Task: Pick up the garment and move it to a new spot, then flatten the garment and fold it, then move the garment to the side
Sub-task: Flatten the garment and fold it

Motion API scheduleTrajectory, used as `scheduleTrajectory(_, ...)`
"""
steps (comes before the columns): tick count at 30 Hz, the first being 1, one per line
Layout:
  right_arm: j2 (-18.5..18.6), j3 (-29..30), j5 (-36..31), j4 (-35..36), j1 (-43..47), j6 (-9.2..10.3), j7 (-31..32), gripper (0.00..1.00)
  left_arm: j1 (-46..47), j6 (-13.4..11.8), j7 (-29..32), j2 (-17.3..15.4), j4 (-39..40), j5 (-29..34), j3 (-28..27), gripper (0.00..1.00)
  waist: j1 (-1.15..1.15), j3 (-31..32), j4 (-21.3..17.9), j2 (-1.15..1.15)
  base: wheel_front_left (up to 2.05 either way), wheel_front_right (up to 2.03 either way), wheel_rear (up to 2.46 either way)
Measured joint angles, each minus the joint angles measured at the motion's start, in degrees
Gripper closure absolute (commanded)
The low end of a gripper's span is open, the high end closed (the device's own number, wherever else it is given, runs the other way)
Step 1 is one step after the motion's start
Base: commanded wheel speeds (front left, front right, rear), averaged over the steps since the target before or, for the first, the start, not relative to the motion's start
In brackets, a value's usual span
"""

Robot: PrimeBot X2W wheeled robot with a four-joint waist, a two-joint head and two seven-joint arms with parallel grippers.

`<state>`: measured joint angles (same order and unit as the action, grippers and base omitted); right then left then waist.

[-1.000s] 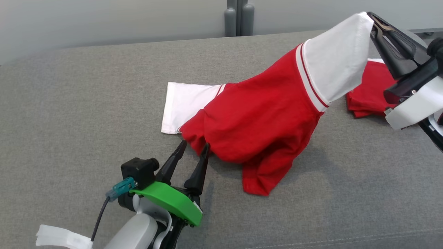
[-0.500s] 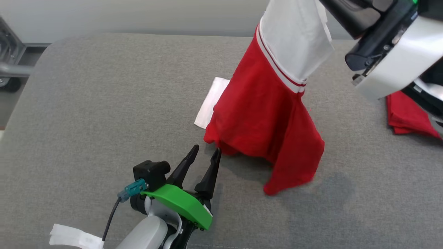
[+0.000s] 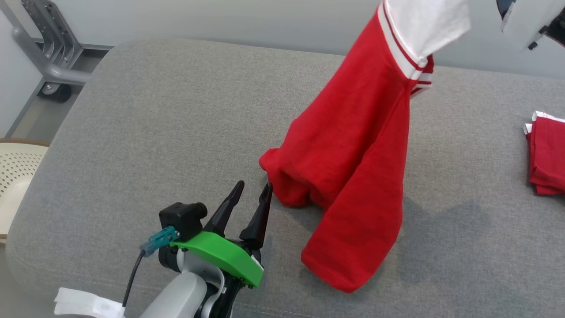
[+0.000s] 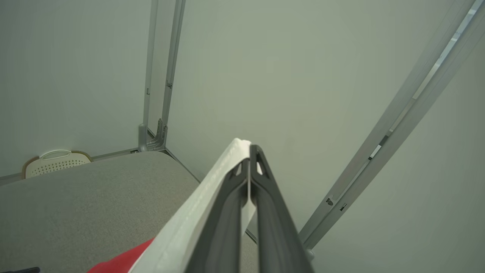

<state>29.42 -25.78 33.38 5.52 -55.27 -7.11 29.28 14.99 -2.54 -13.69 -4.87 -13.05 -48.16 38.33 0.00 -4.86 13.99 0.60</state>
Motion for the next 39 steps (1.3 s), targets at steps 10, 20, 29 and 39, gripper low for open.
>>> scheduleTrajectory(10, 8.50, -2.27, 1.00, -6.26, 17.64, 0.18, 6.84, 1.00, -0.55, 0.65, 0.15, -0.25, 0.37, -0.58, 0.82, 0.00, 0.00, -0.21, -1.92, 0.00, 0.00, 0.00, 0.00)
scheduleTrajectory(20, 9.54, 0.75, 1.86, -6.01, 29.09, 3.81, 2.00, 1.00, -1.75, 4.68, 4.23, -0.01, 0.46, -2.25, 5.57, 0.00, 0.00, -1.91, -5.54, 0.00, 0.00, 0.00, 0.00)
scheduleTrajectory(29, 4.79, 2.16, 3.44, -4.58, 38.24, 7.72, -4.95, 1.00, -3.11, 5.59, 7.68, -0.15, -3.69, -3.98, 7.61, 0.00, 0.00, -3.74, -8.29, 0.00, 0.00, 0.00, 0.00)
scheduleTrajectory(39, 4.45, 2.53, 3.39, -3.88, 42.62, 8.75, -10.05, 1.00, -3.21, 6.58, 8.11, -1.43, -8.56, -3.47, 7.87, 0.00, 0.00, -5.60, -11.48, 0.00, 0.00, 0.00, 0.00)
